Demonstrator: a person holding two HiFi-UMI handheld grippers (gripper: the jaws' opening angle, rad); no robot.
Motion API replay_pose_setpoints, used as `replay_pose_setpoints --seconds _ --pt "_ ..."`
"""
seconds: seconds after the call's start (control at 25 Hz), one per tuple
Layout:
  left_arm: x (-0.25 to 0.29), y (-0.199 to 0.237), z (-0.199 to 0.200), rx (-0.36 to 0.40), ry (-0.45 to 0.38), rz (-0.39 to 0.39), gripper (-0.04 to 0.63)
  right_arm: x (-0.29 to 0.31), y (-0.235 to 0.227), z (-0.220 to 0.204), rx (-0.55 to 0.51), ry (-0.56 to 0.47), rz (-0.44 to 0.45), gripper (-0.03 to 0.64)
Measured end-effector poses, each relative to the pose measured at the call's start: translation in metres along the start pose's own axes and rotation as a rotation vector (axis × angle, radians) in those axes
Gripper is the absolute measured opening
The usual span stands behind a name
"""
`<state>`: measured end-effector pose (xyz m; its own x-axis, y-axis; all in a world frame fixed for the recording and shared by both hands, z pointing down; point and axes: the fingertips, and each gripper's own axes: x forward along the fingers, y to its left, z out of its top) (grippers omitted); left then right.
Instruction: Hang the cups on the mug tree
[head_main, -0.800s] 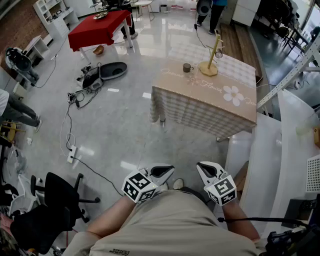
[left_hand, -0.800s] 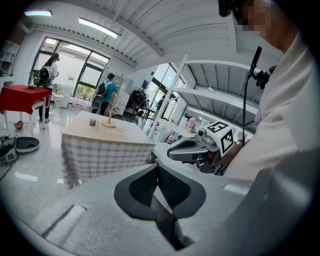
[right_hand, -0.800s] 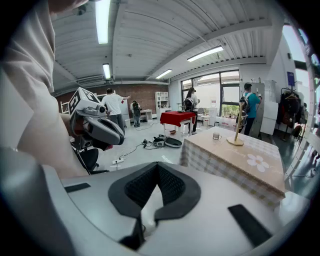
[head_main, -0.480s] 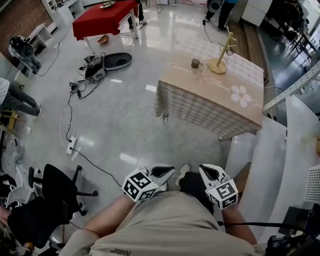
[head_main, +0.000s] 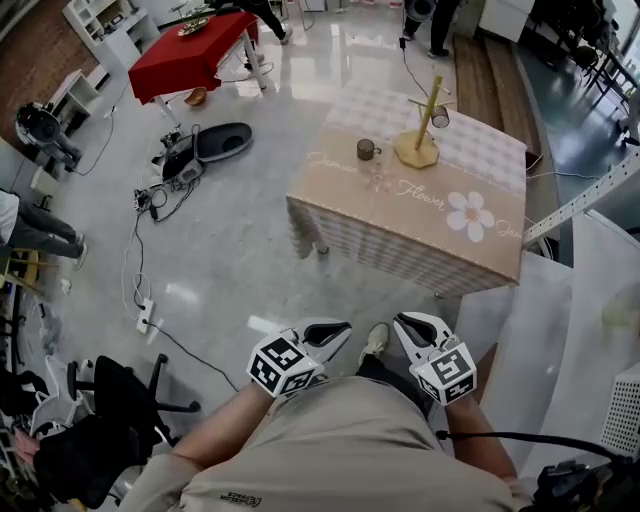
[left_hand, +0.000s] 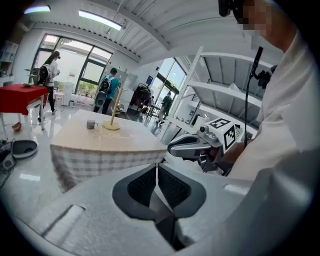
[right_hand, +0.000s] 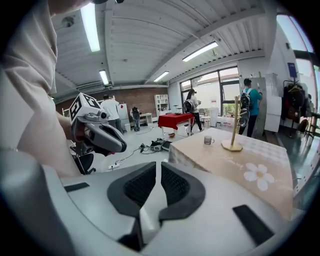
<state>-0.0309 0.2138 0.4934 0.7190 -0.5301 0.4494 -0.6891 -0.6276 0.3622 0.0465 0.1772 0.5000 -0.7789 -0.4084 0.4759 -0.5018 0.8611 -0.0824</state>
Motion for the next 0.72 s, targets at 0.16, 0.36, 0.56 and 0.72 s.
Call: replay_pose_setpoints --seconds 0.16,0.36,0.56,0.72 --pt "0.048 0.032 0.057 0.069 0.001 0.040 0.011 -0.001 -0.065 0.013 0.007 -0.013 -0.022 0.104" --pt "0.091 0.088 0.106 0.103 0.017 0.101 0.070 -0.004 -0.124 0.006 0.048 0.016 -0.044 0.134" --pt "0.124 0.160 0.132 0.147 0.064 0.145 0.132 0.004 -0.164 0.003 0.106 0.034 -0.095 0.143" --pt "0.151 0.233 0.154 0.177 0.101 0.164 0.162 0.014 -0.194 0.022 0.135 0.026 -0.184 0.143"
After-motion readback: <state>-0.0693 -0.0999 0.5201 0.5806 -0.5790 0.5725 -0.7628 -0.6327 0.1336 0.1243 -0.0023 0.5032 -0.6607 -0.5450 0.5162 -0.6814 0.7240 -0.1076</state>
